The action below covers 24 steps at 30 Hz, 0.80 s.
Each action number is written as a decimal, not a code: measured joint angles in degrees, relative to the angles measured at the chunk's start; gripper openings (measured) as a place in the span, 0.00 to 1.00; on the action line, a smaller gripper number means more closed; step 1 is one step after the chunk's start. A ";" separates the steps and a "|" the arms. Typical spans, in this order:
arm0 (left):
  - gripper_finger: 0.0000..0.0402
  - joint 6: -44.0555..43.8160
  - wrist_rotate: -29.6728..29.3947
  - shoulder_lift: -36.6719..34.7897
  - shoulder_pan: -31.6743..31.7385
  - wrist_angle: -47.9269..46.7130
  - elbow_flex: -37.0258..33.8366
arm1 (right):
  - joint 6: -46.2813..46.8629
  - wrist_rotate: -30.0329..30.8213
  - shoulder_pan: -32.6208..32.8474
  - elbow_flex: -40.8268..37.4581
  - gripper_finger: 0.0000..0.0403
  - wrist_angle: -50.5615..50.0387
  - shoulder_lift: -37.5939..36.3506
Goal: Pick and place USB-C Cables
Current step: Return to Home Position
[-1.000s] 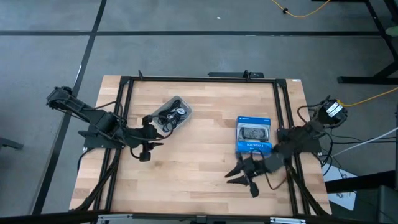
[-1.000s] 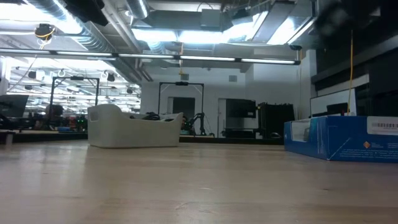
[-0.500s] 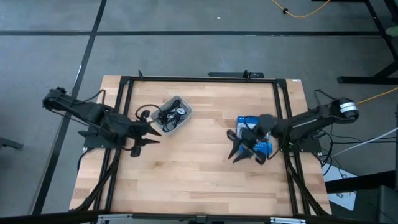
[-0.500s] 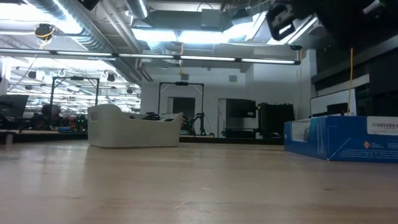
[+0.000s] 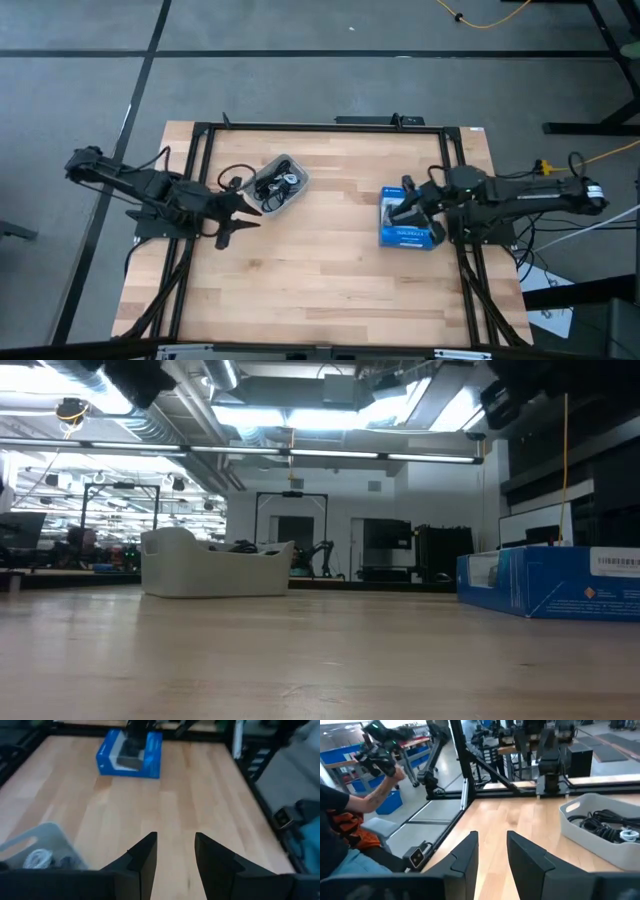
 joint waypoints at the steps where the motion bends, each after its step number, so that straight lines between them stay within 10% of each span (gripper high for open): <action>1: 0.31 -0.03 0.95 -1.43 0.42 2.11 -1.95 | -0.02 0.08 0.00 0.00 0.26 -1.23 -1.71; 11: 0.31 -2.97 0.30 -18.55 2.39 6.74 -11.81 | 0.44 6.46 0.07 -0.18 0.26 -15.78 -15.11; 24: 0.31 -0.08 -1.28 -28.51 2.37 14.19 -20.90 | 1.69 5.72 0.28 -15.56 0.26 -9.53 -32.56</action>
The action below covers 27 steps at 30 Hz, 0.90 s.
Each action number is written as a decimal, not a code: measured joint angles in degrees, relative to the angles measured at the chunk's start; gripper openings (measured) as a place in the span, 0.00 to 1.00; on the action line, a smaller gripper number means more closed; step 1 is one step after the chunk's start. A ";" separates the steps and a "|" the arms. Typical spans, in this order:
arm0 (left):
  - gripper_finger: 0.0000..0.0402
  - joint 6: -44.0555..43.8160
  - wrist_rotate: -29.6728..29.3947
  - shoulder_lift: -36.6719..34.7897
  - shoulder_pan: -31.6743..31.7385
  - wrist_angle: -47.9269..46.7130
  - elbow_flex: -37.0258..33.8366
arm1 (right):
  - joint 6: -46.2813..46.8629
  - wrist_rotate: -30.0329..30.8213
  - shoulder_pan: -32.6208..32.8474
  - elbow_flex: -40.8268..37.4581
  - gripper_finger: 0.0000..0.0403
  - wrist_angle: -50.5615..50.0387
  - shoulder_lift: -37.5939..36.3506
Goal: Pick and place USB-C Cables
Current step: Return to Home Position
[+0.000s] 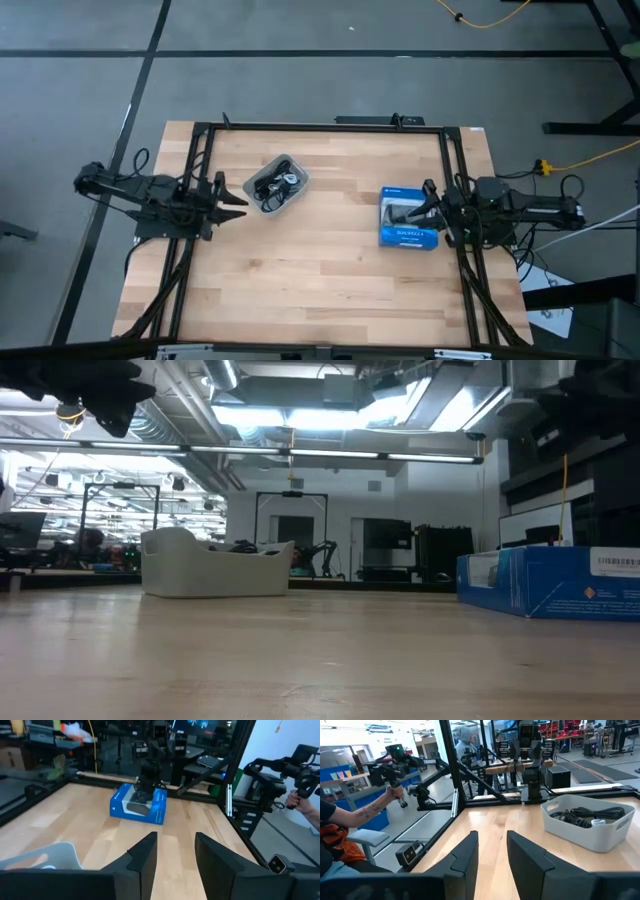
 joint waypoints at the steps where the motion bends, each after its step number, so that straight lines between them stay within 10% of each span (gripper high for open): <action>1: 0.31 0.48 -0.01 -0.26 0.00 0.84 -0.71 | -0.01 0.00 0.00 -0.59 0.26 -0.90 -1.39; 27: 0.31 -1.27 -3.77 -0.56 0.01 2.53 -6.65 | -2.19 0.46 0.00 -2.33 0.26 -8.27 -5.56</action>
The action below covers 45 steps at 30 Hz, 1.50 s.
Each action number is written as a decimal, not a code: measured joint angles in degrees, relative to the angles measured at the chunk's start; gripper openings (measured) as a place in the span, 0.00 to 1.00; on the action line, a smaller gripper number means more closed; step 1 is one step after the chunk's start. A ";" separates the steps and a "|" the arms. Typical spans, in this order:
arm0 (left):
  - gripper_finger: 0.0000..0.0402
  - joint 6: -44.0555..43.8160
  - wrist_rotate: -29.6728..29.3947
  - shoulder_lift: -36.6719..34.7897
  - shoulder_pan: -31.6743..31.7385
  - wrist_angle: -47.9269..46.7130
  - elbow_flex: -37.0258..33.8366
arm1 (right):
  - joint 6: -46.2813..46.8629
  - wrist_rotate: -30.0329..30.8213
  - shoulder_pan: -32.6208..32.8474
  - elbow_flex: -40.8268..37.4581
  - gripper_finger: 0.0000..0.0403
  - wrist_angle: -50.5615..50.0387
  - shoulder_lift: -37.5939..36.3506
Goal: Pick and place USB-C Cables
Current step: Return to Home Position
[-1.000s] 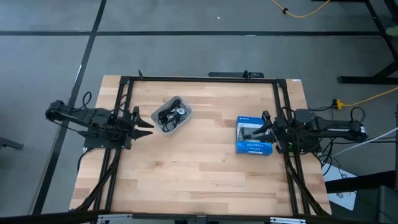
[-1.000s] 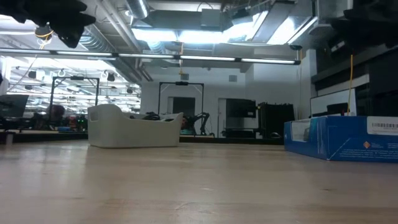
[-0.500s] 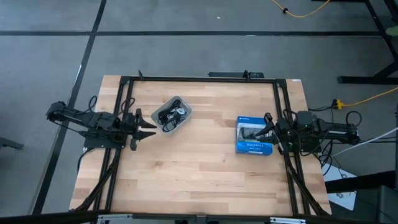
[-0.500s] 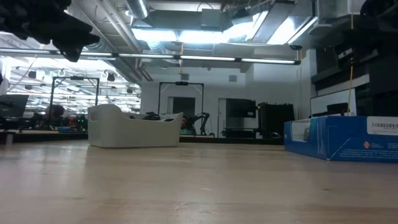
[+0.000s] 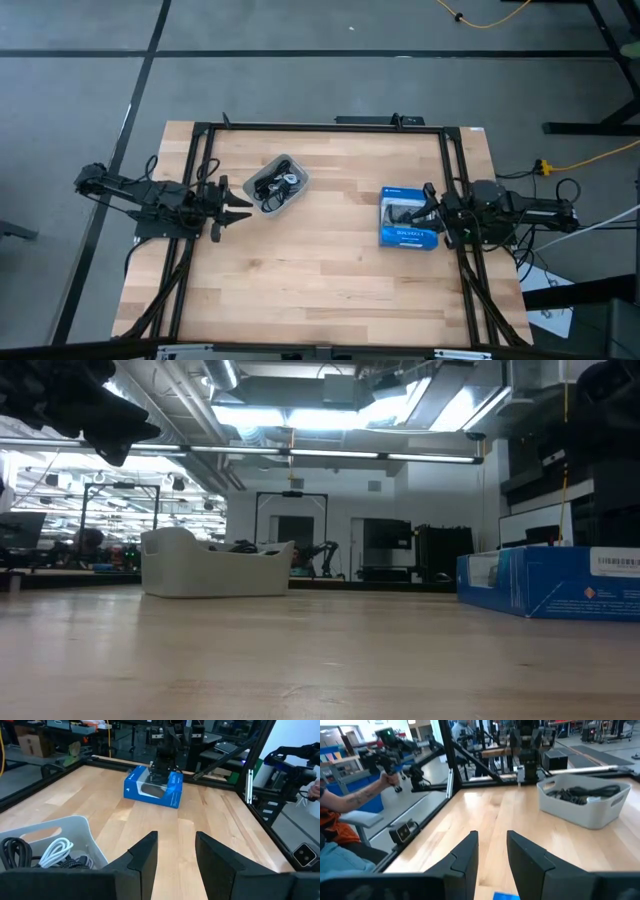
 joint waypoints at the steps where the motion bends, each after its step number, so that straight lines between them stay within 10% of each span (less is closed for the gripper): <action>1: 0.31 -0.03 0.02 0.00 -0.01 0.02 0.00 | 0.00 0.02 0.00 -0.48 0.26 0.10 0.02; 24: 0.31 2.81 0.11 0.02 -0.03 -4.24 -0.11 | 0.72 0.13 0.02 -3.02 0.26 1.27 0.00; 45: 0.31 8.84 -4.53 -0.56 3.88 12.69 -11.61 | 0.92 -0.04 0.02 -2.98 0.26 1.10 0.00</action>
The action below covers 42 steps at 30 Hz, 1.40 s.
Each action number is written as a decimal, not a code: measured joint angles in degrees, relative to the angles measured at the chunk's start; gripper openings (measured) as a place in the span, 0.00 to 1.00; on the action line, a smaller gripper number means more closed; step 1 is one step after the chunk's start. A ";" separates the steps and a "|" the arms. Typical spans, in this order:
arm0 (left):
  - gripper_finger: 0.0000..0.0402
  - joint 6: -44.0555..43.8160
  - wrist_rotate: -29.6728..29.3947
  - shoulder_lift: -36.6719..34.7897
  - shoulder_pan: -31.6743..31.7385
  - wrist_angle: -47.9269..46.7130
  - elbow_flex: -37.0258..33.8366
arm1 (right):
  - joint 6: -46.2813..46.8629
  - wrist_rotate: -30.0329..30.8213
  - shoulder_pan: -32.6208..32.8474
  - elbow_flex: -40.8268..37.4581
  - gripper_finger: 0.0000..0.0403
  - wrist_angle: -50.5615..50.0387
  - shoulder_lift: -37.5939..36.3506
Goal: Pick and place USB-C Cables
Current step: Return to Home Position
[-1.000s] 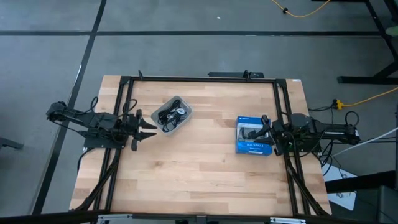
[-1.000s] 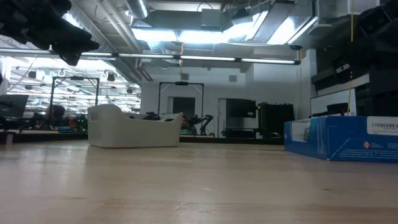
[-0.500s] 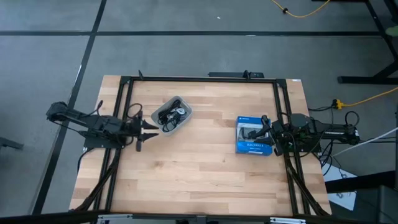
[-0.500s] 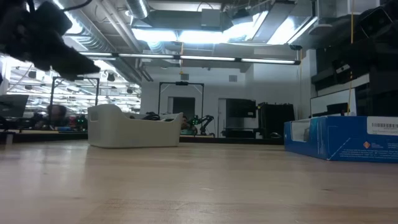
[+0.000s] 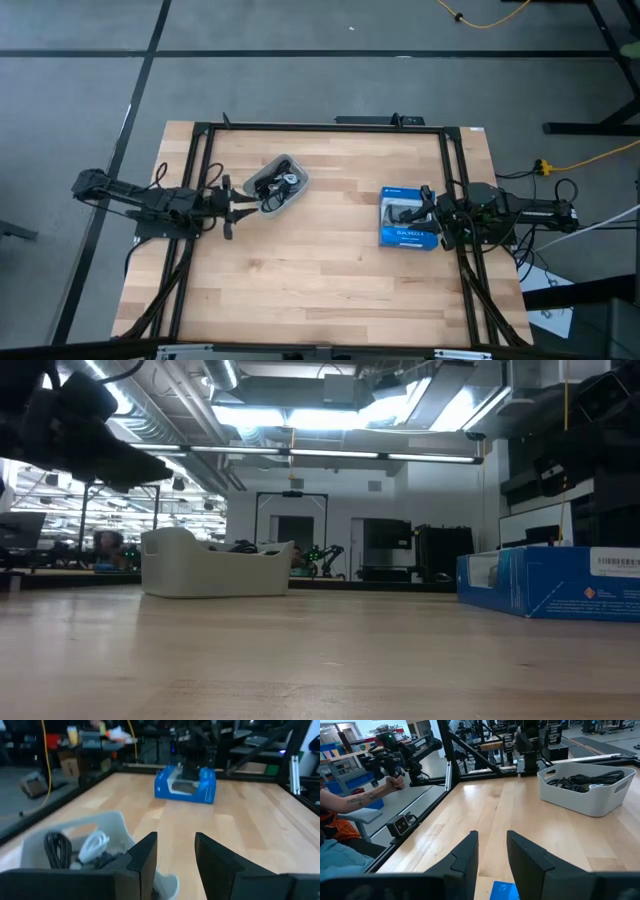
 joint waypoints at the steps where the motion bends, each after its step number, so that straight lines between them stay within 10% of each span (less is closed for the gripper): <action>1: 0.31 1.28 1.48 -0.21 1.08 0.47 0.00 | 0.00 0.00 0.00 0.00 0.26 0.02 0.00; 12: 0.31 0.67 21.28 -2.57 13.63 -5.12 0.07 | 1.29 0.04 0.00 0.00 0.26 -0.92 0.01; 42: 0.31 -4.20 21.62 -2.22 16.63 -5.31 0.04 | -3.01 8.31 -0.02 -0.29 0.26 0.37 0.02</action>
